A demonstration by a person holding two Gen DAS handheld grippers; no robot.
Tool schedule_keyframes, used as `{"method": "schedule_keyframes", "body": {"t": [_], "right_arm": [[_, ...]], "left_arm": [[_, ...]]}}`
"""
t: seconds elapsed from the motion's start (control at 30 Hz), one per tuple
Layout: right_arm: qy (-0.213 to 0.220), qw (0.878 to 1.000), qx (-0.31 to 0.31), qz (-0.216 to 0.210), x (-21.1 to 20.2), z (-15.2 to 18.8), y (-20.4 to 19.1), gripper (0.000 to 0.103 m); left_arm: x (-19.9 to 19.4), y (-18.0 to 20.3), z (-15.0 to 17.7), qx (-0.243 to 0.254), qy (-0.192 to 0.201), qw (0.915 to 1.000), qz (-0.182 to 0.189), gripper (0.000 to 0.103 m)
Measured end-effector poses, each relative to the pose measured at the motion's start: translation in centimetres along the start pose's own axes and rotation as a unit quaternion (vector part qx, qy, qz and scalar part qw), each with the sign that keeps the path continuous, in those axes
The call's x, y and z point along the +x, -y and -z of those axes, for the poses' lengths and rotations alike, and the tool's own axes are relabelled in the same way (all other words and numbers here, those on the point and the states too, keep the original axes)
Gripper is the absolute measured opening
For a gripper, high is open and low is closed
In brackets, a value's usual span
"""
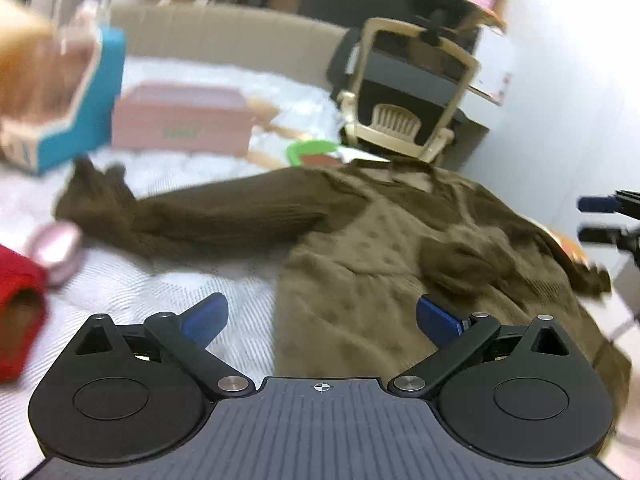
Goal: Fold clothes
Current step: 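Lay the dress flat on the mat and open both grippers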
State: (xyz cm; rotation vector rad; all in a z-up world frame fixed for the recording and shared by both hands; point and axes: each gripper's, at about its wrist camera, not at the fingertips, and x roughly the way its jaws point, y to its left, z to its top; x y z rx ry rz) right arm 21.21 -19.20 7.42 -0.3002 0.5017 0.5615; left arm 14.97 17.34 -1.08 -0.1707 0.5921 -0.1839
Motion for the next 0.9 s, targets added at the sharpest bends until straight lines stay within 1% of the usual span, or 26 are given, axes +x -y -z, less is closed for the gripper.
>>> {"method": "schedule_keyframes", "body": {"t": [0.07, 0.13, 0.17, 0.2, 0.23, 0.27, 0.3, 0.37, 0.4, 0.43, 0.5, 0.57, 0.63, 0.7, 0.8, 0.83, 0.9], "right_arm": [[-0.001, 0.999, -0.027, 0.021, -4.4, 2.7, -0.1, 0.085], [-0.002, 0.998, -0.053, 0.043, -8.7, 5.5, -0.1, 0.086], [0.015, 0.998, -0.038, 0.047, -11.4, 6.2, 0.4, 0.087], [0.039, 0.998, -0.012, 0.048, -14.3, 6.8, 1.1, 0.094], [0.059, 0.997, 0.014, 0.047, -16.8, 7.3, 1.9, 0.103], [0.078, 0.995, 0.041, 0.046, -19.1, 7.9, 2.7, 0.103], [0.079, 0.995, 0.040, 0.051, -19.8, 8.5, 2.6, 0.103], [0.065, 0.995, 0.016, 0.067, -19.9, 9.9, 1.5, 0.103], [0.059, 0.995, 0.004, 0.075, -19.9, 10.5, 1.0, 0.103], [0.052, 0.995, -0.008, 0.083, -19.9, 11.2, 0.4, 0.103], [0.038, 0.994, -0.032, 0.099, -20.0, 12.5, -0.7, 0.103], [0.019, 0.997, -0.037, 0.065, -17.5, 13.2, -2.2, 0.103], [-0.004, 0.998, -0.058, 0.035, -14.5, 13.6, -4.1, 0.103], [-0.026, 0.996, -0.086, 0.011, -12.0, 13.8, -6.0, 0.103], [-0.059, 0.990, -0.127, -0.024, -8.3, 14.2, -8.9, 0.103], [-0.051, 0.989, -0.137, -0.003, -7.6, 13.7, -9.2, 0.101], [-0.020, 0.986, -0.151, 0.066, -6.8, 12.3, -9.4, 0.095]], "left_arm": [[-3.2, 2.2, 1.0, 0.045, 0.003, 0.9989, -0.012, 0.103], [-6.3, 4.5, 2.3, 0.094, 0.001, 0.9952, -0.025, 0.103], [-7.9, 5.5, 3.1, 0.119, 0.002, 0.9924, -0.032, 0.103], [-9.2, 6.3, 3.8, 0.137, 0.003, 0.9900, -0.035, 0.103], [-10.2, 6.9, 4.4, 0.146, 0.002, 0.9885, -0.038, 0.103], [-11.2, 7.5, 4.9, 0.155, 0.001, 0.9870, -0.041, 0.103], [-11.7, 7.9, 5.5, 0.154, -0.005, 0.9870, -0.045, 0.103], [-12.1, 8.5, 6.4, 0.149, -0.019, 0.9872, -0.053, 0.103], [-11.7, 8.8, 6.8, 0.154, -0.027, 0.9856, -0.065, 0.103], [-11.4, 9.2, 7.3, 0.159, -0.036, 0.9836, -0.078, 0.103], [-10.4, 10.1, 8.1, 0.189, -0.045, 0.9750, -0.108, 0.103], [-9.7, 10.5, 8.6, 0.207, -0.055, 0.9700, -0.115, 0.103], [-9.1, 10.9, 8.9, 0.212, -0.060, 0.9691, -0.111, 0.103], [-8.1, 11.4, 9.2, 0.218, -0.067, 0.9680, -0.105, 0.103], [-6.4, 12.3, 9.7, 0.235, -0.074, 0.9637, -0.102, 0.103], [-6.1, 12.6, 9.7, 0.237, -0.065, 0.9634, -0.106, 0.103], [-5.5, 12.7, 9.3, 0.246, -0.060, 0.9594, -0.124, 0.103]]}}
